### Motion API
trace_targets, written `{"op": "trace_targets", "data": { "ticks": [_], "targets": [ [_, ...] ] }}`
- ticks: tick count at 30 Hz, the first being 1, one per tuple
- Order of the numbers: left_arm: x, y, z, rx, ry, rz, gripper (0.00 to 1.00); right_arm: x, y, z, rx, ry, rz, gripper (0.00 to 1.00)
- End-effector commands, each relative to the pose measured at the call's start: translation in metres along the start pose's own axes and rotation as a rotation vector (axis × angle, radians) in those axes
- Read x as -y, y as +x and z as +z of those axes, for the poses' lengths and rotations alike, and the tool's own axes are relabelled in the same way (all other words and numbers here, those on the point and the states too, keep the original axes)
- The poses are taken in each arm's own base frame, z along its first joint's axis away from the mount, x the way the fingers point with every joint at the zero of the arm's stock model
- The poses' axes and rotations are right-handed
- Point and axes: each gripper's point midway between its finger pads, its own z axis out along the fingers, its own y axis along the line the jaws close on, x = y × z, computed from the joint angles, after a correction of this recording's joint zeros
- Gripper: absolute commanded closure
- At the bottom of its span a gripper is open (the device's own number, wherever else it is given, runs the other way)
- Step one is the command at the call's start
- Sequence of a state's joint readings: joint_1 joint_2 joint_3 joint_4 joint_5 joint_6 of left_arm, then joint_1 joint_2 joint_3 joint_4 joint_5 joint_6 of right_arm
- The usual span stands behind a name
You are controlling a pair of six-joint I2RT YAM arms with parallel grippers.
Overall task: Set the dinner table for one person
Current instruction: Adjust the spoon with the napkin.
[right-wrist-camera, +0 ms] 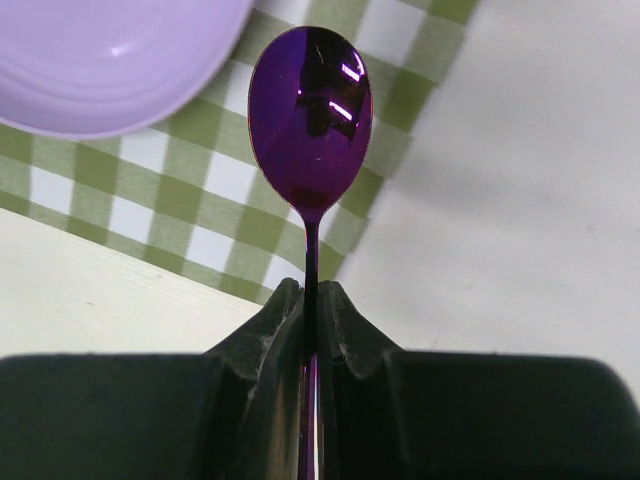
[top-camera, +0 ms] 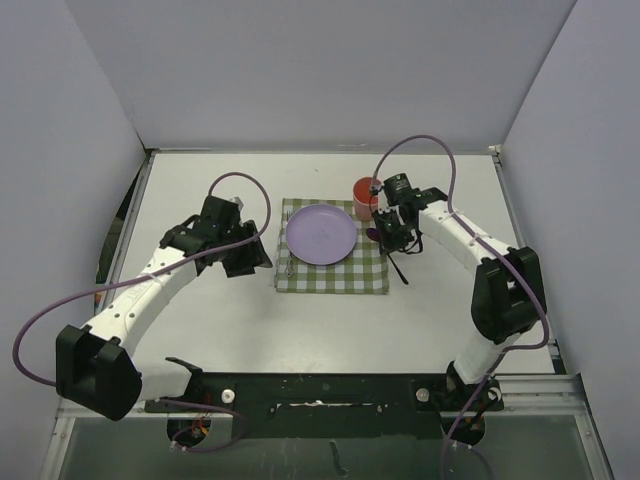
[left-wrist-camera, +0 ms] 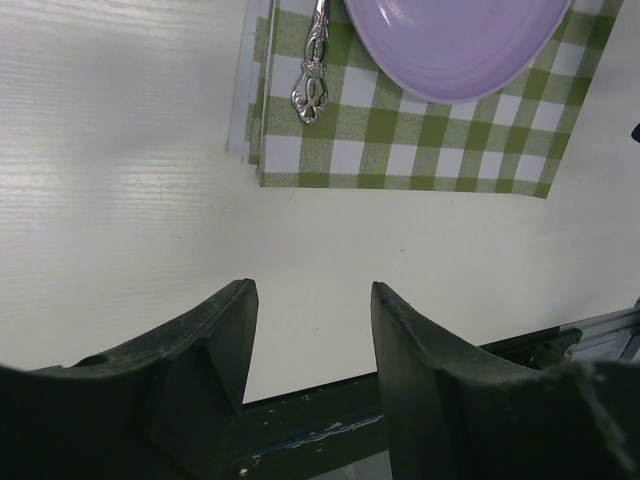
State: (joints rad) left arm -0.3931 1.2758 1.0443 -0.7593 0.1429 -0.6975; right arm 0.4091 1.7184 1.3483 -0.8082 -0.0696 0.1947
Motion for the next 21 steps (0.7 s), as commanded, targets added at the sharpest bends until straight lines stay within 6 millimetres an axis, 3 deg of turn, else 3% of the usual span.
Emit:
{"op": "trace_targets", "data": {
  "ticks": [1,3,6,9,11,15,21],
  "targets": [
    [0.017,-0.010,-0.018,0.072,0.063,0.016,0.52,0.021,-0.005,-0.034,0.079,0.053,-0.049,1.00],
    [0.015,-0.007,-0.020,0.076,0.053,0.024,0.52,0.042,-0.014,-0.048,0.136,0.119,-0.087,1.00],
    [0.008,-0.004,-0.025,0.093,0.021,0.037,0.52,0.076,-0.043,-0.078,0.292,0.266,-0.163,1.00],
    [-0.001,0.002,-0.025,0.094,-0.005,0.033,0.52,0.087,-0.056,-0.092,0.386,0.329,-0.079,1.00],
    [-0.002,0.008,-0.024,0.086,-0.002,0.018,0.52,0.083,-0.046,-0.077,0.349,0.303,0.041,1.00],
    [0.002,0.016,-0.029,0.092,0.016,0.002,0.52,0.074,-0.010,-0.026,0.231,0.241,0.181,1.00],
    [0.001,0.028,-0.032,0.077,-0.006,-0.008,0.52,0.041,0.009,0.000,0.218,0.164,0.163,1.00]
  ]
}}
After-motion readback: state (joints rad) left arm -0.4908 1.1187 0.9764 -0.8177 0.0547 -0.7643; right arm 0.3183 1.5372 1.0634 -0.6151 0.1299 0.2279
